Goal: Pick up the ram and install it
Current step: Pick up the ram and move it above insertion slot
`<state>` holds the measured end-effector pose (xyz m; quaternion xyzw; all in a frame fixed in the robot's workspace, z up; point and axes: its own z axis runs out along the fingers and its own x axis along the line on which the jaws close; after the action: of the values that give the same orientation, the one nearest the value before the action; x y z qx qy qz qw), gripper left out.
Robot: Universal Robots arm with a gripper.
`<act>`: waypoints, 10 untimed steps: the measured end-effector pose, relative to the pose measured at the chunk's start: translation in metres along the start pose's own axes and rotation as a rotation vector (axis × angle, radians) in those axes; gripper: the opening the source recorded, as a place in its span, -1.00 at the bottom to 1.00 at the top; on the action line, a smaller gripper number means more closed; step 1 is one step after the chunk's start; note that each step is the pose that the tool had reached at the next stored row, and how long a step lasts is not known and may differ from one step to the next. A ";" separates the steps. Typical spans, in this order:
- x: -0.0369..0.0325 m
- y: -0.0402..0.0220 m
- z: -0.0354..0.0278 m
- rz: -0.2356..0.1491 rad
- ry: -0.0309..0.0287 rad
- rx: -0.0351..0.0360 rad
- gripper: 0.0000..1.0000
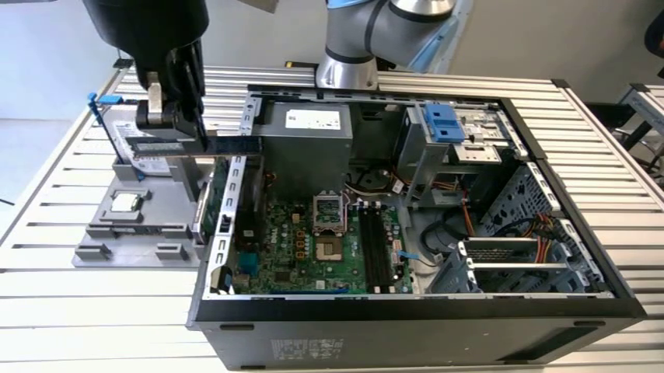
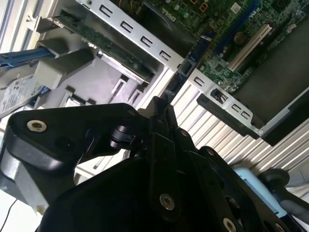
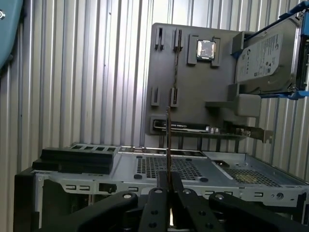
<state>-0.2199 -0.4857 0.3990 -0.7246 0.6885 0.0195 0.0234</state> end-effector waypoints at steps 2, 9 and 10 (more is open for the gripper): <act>0.0002 -0.0033 0.0000 -0.001 0.0001 -0.0001 -1.00; 0.0008 -0.0153 0.0001 -0.003 -0.0001 -0.0001 -1.00; 0.0009 -0.0172 0.0001 -0.003 0.0000 -0.0002 -1.00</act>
<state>-0.2027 -0.4857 0.3990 -0.7256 0.6874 0.0196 0.0234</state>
